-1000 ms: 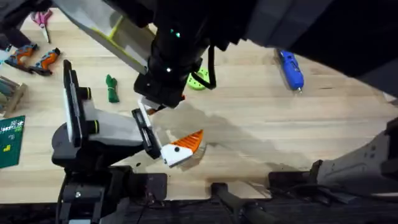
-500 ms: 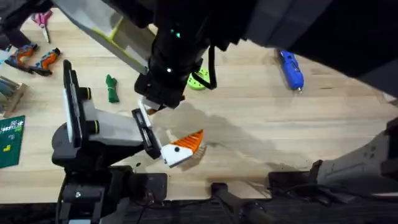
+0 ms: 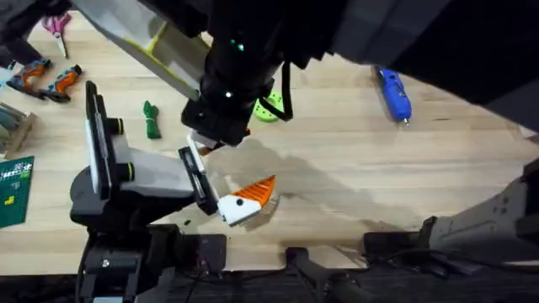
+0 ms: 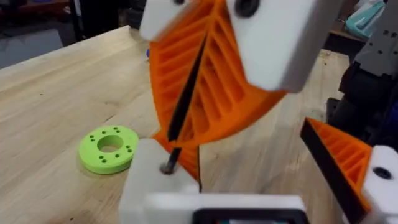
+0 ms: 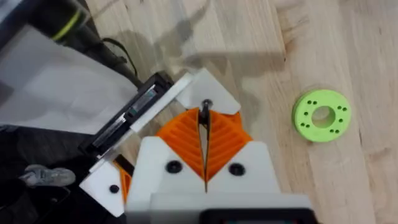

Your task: Pick up the gripper from the table and insert it into the empty holder that is missing its gripper. Then pick up a screw, insert it into the mounting hole, and use the screwdriver to tighten it. Finally, clean up the table by picking up the vegetable and placing it into the bucket.

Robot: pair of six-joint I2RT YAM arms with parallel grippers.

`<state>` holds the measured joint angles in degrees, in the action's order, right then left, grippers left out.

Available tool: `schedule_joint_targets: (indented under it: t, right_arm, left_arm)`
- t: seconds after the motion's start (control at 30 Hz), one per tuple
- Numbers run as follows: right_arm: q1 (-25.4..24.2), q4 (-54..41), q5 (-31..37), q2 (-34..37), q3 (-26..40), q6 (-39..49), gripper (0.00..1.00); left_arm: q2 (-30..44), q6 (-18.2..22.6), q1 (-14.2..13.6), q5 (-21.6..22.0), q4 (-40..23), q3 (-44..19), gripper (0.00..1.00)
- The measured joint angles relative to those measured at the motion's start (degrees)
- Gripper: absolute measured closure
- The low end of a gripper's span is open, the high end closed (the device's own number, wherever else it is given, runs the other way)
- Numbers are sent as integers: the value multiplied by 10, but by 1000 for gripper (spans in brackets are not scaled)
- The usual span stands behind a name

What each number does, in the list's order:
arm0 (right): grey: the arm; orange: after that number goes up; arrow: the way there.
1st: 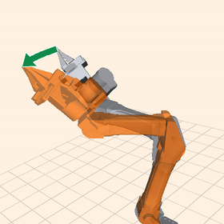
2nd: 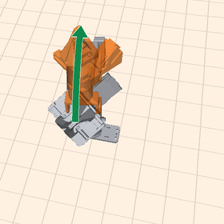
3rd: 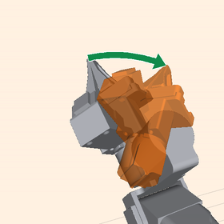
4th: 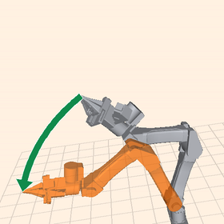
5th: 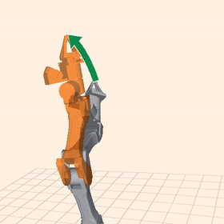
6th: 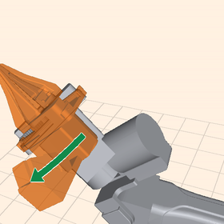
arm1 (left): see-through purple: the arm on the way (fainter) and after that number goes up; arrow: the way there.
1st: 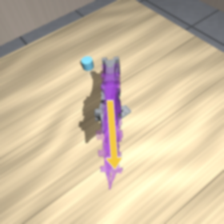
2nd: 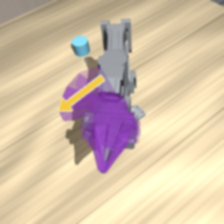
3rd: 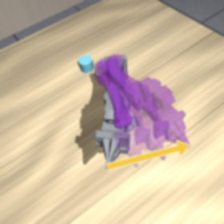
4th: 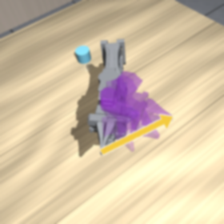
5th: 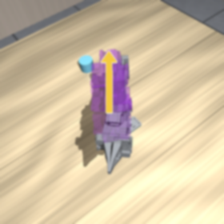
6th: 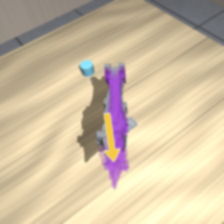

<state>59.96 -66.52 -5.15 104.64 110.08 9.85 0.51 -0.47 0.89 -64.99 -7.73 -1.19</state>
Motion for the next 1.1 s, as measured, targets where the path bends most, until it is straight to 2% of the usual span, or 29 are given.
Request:
schedule_joint_targets:
  t: [1.1]
  right_arm:
    - [0, 2, 0, 0, 0, 0, 995]
  left_arm:
    - [0, 0, 0, 0, 0, 0, 24]
